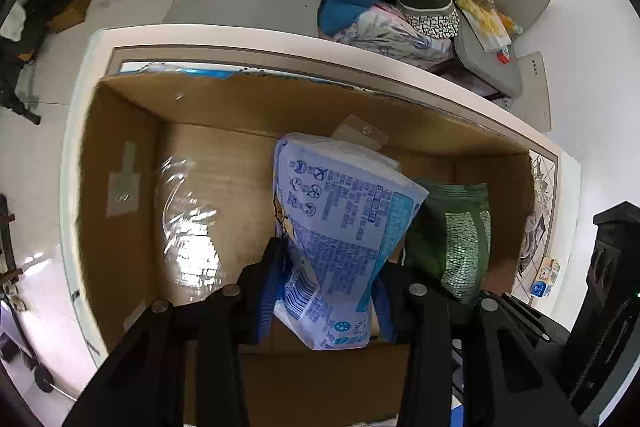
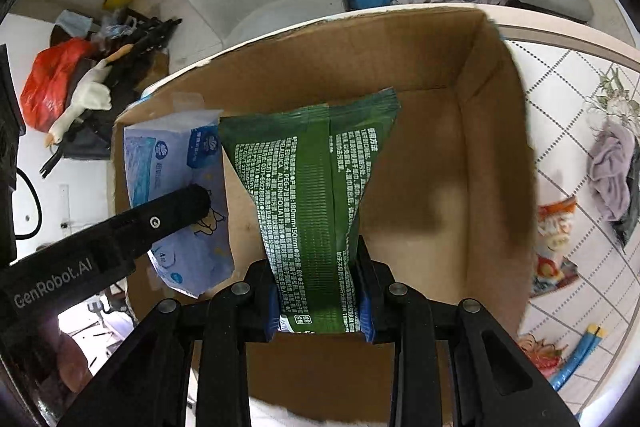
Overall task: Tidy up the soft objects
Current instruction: 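Carry both packs into the cardboard box and open both grippers, then lift both grippers out of the cardboard box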
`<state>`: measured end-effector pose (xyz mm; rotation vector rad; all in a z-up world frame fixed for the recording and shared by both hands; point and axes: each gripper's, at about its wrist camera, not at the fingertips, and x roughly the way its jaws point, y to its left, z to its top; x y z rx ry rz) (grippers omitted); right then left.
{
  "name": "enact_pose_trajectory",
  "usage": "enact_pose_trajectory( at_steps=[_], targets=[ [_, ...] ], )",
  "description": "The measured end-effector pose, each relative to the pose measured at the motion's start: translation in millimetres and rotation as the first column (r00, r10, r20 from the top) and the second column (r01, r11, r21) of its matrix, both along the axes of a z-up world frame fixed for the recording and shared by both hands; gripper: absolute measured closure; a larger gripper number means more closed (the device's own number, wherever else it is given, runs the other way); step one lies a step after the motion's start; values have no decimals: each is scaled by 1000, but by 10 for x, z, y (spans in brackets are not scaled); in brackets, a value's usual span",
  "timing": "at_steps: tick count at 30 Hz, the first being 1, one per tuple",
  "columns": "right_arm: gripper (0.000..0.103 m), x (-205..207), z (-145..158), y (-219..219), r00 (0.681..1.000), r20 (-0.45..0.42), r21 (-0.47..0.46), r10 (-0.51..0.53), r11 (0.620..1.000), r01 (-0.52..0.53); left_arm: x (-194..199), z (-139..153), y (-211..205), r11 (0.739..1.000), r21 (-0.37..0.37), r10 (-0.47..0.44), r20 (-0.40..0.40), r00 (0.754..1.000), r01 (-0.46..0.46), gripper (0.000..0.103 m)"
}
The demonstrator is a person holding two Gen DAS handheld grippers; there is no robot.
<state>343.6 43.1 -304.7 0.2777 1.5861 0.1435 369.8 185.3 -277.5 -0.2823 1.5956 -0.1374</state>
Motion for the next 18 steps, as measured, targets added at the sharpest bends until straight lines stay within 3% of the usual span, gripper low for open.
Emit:
enact_pose_trajectory(
  at_steps=[6,8,9,10,11,12,15,18],
  targets=[
    [70,190,-287,56,1000,-9,-16,-20,1000,20,119,-220,38,999,-32,-6,-59,998,4,54],
    [67,223,-332,70,1000,-12,-27,-21,999,21,124,-273,65,999,-32,-1,-79,997,-2,45],
    [58,241,-342,66,1000,-6,-31,-28,999,28,119,-277,87,999,-35,1,-77,997,-4,42],
    [48,253,-338,62,1000,1,-34,-29,999,29,115,-274,110,1000,-22,7,-74,997,-8,31],
    [44,263,-334,62,1000,5,-42,-29,999,29,106,-263,128,1000,-12,11,-71,997,-11,19],
    [38,262,-319,59,999,10,-49,-31,998,31,92,-244,146,1000,-6,10,-61,998,-10,14],
    [35,249,-262,47,1000,16,-72,-27,997,28,31,-191,180,1000,31,1,-39,999,0,10],
    [21,192,-187,58,1000,19,-102,-4,995,6,-56,-120,220,998,61,-16,-10,1000,17,2]
  ],
)
